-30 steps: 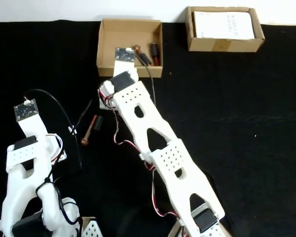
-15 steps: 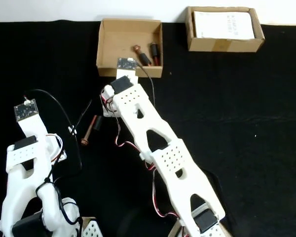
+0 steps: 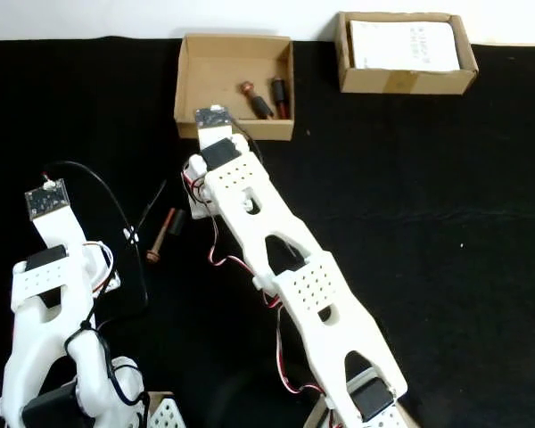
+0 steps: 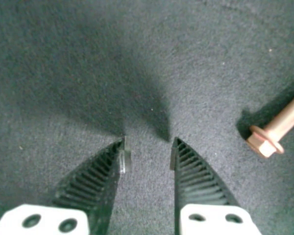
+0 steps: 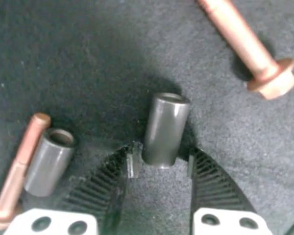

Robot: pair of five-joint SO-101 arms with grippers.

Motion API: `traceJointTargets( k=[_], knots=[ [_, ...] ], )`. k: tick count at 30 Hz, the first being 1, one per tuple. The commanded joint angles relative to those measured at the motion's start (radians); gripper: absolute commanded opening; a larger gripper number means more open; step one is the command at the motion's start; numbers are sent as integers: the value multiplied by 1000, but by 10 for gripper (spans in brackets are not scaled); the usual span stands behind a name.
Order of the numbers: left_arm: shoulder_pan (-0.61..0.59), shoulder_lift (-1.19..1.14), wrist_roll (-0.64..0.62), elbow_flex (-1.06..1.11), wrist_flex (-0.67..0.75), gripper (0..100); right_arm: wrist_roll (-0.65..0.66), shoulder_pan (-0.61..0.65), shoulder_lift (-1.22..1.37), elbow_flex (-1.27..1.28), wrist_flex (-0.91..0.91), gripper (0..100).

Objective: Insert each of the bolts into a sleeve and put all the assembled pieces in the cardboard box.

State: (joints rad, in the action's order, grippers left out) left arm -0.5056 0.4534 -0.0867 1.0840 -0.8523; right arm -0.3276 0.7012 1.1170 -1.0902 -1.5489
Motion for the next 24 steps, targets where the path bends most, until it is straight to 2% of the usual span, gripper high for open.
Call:
traceJointTargets(
  k=[1,19,24],
  knots=[
    [-8,-2,6,-41,-3,147,75,-28,4,-1,15,163],
    [-8,-2,6,-41,-3,147,97,-42,-2,-5,82,163],
    [-8,-2,6,-41,-3,147,97,-45,2,-5,156,163]
  ],
)
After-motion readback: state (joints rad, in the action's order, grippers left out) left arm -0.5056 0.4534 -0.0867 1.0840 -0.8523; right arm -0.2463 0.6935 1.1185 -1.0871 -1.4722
